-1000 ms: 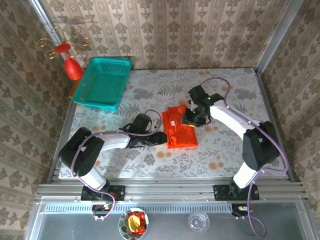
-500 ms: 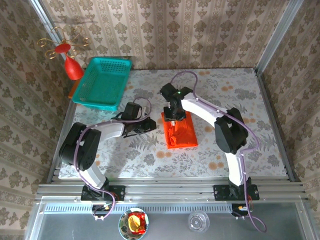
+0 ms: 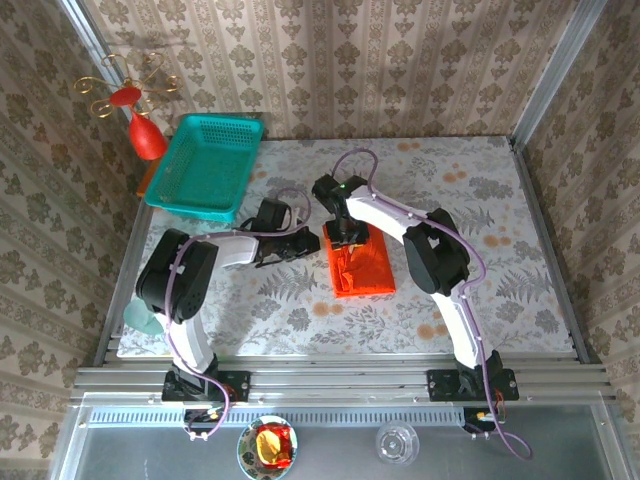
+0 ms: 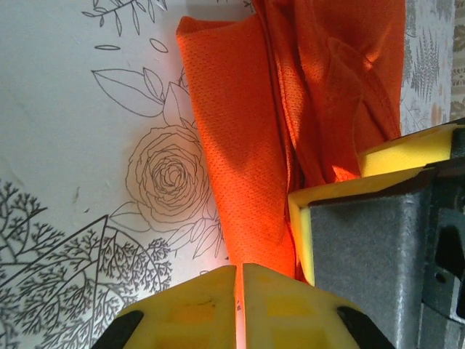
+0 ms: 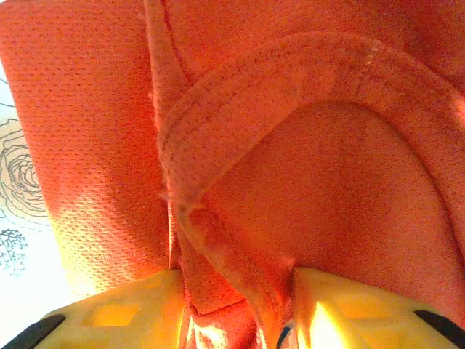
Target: Fold the inside-out t-shirt
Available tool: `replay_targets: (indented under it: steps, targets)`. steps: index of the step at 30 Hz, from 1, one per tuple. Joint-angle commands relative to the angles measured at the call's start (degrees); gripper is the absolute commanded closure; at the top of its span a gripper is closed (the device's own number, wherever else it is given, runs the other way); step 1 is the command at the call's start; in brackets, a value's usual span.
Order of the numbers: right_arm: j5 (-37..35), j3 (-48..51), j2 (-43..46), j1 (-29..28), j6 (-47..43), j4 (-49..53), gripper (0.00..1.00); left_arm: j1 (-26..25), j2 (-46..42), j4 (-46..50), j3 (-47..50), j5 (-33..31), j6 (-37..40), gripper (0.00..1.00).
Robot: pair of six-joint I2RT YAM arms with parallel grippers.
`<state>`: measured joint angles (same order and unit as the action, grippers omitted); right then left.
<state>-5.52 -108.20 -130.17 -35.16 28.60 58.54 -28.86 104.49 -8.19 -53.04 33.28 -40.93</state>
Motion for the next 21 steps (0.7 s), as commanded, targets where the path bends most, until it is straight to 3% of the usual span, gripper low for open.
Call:
replay_targets:
  steps: [1,11,21]
  targets:
    - [0.61,-1.44,-1.67,-0.26,-0.31,2.20,0.53,-1.01,1.18,-1.73,-1.42,1.18,-1.43,0.90]
    - [0.12,-1.09,-1.91,-0.17,-0.11,2.01,0.48,-2.76,4.79,-2.18,-3.36,0.79,-2.29,0.92]
    - [-2.01,0.65,1.86,-0.18,0.14,1.24,0.83,-2.87,6.82,-1.89,-3.96,-0.67,-3.49,0.96]
